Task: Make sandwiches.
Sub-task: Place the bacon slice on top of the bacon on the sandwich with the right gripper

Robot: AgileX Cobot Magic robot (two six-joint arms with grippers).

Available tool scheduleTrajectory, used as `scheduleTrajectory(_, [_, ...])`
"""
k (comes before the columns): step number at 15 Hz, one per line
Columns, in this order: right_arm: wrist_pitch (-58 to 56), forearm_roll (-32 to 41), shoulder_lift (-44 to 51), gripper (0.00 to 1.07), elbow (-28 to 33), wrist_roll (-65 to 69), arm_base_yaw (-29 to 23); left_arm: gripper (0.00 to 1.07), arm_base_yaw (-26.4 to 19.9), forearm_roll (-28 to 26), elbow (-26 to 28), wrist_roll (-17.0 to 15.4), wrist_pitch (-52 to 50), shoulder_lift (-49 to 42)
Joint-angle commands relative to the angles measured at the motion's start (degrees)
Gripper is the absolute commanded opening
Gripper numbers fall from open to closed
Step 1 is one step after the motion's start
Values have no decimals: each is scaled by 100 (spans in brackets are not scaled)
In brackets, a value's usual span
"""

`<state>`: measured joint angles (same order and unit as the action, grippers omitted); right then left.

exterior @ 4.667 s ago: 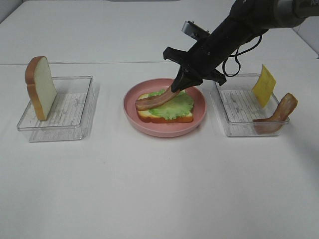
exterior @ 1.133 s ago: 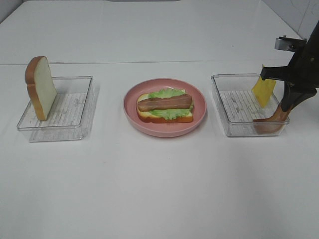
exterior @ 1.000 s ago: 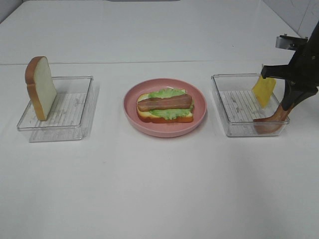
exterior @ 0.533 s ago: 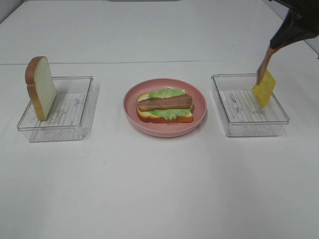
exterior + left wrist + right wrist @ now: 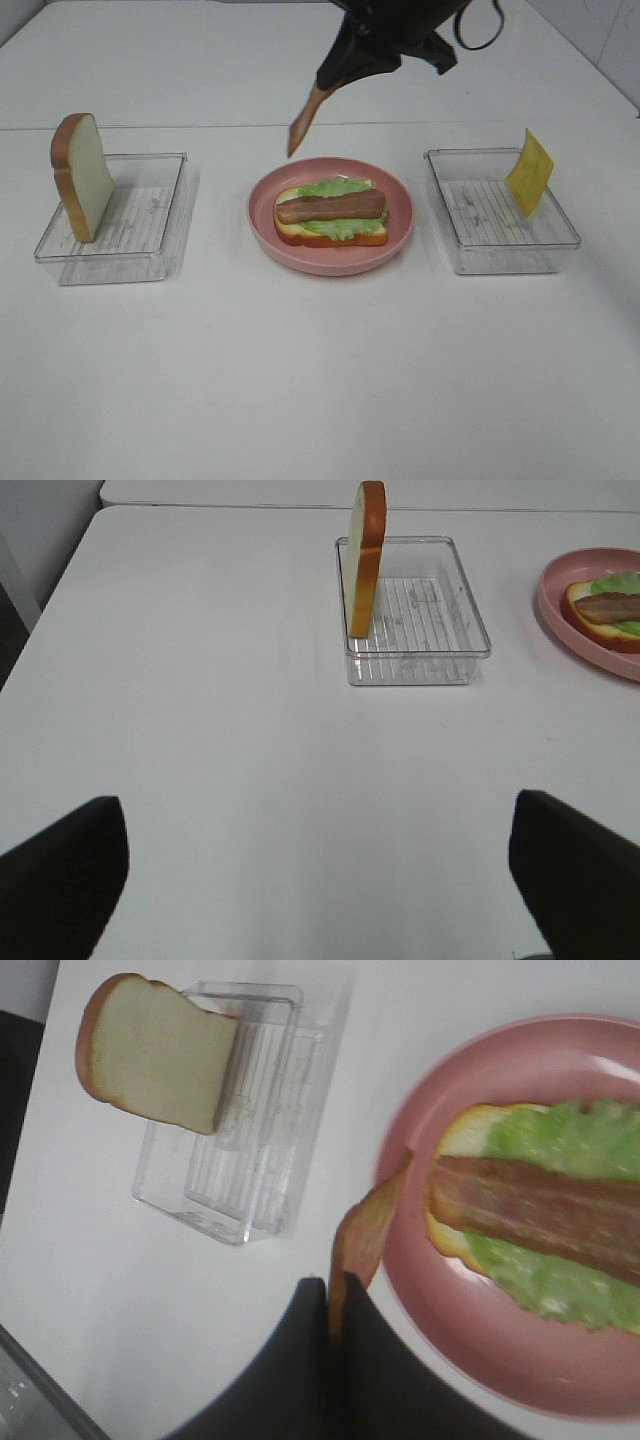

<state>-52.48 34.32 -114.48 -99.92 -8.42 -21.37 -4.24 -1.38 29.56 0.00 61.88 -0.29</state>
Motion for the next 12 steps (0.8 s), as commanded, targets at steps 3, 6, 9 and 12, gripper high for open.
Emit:
scheduleTrajectory(3, [34, 476, -1346, 0, -1186, 103, -275, 95, 23, -11, 0, -29, -57, -109])
scheduleTrajectory(6, [52, 476, -1942, 0, -1501, 132, -258, 95, 23, -11, 0, -29, -57, -109])
scheduleTrajectory(9, [29, 241, -2160, 0, -1501, 189, -246, 95, 23, -11, 0, -29, -57, -109])
scheduleTrajectory(12, [-86, -1071, -2080, 0, -1501, 619, -143, 95, 23, -11, 0, -29, -57, -109])
